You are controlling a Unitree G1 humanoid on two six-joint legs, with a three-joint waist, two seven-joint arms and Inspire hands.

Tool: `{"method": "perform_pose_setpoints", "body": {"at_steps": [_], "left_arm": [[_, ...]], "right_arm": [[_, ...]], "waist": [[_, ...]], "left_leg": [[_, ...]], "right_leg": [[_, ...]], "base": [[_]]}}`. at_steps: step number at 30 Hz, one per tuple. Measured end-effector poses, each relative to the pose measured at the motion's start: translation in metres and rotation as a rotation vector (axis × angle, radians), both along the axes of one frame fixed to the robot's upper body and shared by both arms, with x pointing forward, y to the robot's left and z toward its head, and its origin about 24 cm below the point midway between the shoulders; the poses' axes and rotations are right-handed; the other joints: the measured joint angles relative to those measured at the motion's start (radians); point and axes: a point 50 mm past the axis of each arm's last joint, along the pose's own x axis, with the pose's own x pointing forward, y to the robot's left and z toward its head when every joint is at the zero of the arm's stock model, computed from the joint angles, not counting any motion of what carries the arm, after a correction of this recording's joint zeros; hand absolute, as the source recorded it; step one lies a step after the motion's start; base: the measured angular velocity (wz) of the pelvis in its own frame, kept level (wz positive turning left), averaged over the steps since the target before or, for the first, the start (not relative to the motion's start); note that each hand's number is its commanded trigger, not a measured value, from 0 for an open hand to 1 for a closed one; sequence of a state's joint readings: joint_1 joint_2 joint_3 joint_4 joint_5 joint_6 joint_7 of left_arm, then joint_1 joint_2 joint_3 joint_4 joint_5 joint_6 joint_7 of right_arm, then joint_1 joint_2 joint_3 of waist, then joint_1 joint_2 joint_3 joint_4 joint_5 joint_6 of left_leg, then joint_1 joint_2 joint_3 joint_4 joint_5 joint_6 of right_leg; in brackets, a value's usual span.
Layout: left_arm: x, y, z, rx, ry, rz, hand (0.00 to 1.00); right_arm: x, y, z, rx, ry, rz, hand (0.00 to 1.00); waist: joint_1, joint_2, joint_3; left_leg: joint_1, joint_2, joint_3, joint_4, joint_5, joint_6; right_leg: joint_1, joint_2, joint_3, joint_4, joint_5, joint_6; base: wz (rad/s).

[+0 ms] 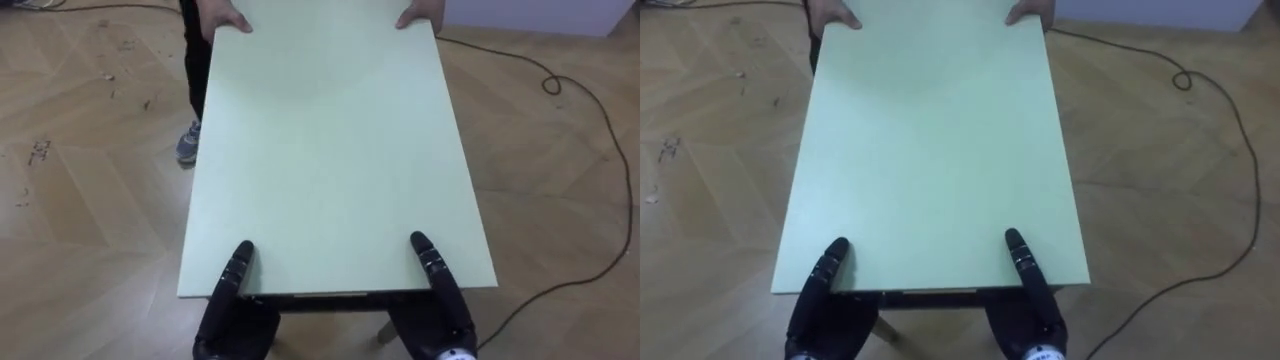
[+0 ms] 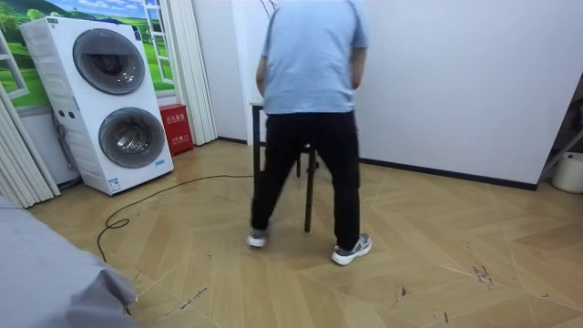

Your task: Move table with human

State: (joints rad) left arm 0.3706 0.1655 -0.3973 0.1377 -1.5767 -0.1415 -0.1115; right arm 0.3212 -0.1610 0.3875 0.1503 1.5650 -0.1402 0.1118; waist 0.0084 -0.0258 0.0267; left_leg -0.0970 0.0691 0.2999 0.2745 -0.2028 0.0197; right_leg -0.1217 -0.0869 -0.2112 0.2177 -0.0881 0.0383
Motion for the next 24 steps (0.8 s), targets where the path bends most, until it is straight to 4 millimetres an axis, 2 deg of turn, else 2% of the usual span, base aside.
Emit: {"method": "perform_pose_setpoints", "body": {"at_steps": [4, 7, 15, 20, 24], "left_arm": [[0.002, -0.003, 0.002, -0.013, -0.012, 0.016, 1.00], [0.003, -0.003, 0.003, -0.015, -0.019, 0.024, 1.00], [0.004, -0.003, 0.006, -0.012, -0.032, 0.035, 1.00], [0.004, -0.002, 0.005, -0.009, -0.030, 0.033, 1.00], [0.003, -0.002, 0.005, -0.011, -0.028, 0.035, 1.00]], "right_arm": [[0.008, -0.002, 0.004, -0.014, -0.025, 0.012, 1.00], [0.010, -0.002, 0.005, -0.017, -0.033, 0.016, 1.00], [0.016, -0.001, 0.008, -0.018, -0.047, 0.032, 1.00], [0.012, 0.000, 0.006, -0.009, -0.037, 0.025, 1.00], [0.012, 0.001, 0.006, -0.008, -0.038, 0.026, 1.00]], "waist": [[0.023, 0.000, 0.0000], [0.026, 0.001, 0.0003], [0.035, 0.008, 0.0008], [0.041, 0.011, 0.0016], [0.051, 0.029, 0.0024]], "left_leg": [[-0.006, -0.001, -0.017, 0.000, 0.001, -0.001], [-0.005, -0.002, -0.040, -0.002, 0.002, -0.003], [-0.004, -0.013, -0.061, -0.012, 0.002, -0.002], [0.004, -0.016, -0.084, -0.023, 0.003, -0.001], [0.001, -0.017, -0.092, -0.028, 0.003, -0.001]], "right_leg": [[0.004, -0.001, -0.016, -0.001, -0.003, 0.004], [0.016, -0.002, -0.039, -0.001, -0.004, 0.005], [0.021, -0.010, -0.042, 0.001, -0.007, 0.011], [0.038, -0.011, -0.040, 0.000, -0.011, 0.017], [0.038, -0.010, -0.041, -0.001, -0.012, 0.019]], "base": [[0.13], [0.21], [0.09], [0.13], [0.06]]}}
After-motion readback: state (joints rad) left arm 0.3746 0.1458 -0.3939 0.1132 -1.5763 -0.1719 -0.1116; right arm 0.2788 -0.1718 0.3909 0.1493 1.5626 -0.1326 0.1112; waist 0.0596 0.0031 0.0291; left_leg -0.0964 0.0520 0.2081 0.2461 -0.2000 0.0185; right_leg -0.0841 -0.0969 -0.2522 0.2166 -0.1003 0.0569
